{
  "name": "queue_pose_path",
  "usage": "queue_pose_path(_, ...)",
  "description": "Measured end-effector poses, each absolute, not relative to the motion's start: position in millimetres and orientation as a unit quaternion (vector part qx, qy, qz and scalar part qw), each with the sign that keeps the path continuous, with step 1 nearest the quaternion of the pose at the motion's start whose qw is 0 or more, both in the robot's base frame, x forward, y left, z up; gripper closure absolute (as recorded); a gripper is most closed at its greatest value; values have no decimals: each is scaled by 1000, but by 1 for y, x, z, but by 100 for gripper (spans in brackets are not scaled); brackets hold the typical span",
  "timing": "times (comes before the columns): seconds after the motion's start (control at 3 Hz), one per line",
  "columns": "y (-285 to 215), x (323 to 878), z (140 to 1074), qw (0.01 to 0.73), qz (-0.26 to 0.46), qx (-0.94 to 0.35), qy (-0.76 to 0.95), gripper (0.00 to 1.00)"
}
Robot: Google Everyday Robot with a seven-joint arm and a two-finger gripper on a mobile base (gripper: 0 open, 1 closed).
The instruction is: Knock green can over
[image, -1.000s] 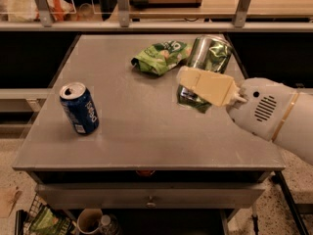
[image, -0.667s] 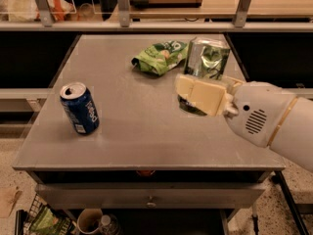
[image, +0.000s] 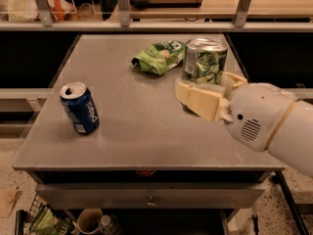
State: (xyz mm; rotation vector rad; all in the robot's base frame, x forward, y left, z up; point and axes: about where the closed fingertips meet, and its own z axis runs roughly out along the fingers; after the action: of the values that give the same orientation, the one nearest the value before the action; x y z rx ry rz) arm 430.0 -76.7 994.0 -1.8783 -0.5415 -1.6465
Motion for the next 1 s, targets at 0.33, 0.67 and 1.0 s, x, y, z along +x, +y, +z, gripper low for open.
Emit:
queue_pose_path(0.33, -74, 438, 987, 280, -632, -696, -195, 100)
queue_pose_path(0.67, -53, 464, 986, 237, -667, -675, -208, 100)
queue_pose_path(1.0, -44, 488, 1002, 191, -706, -649, -208, 100)
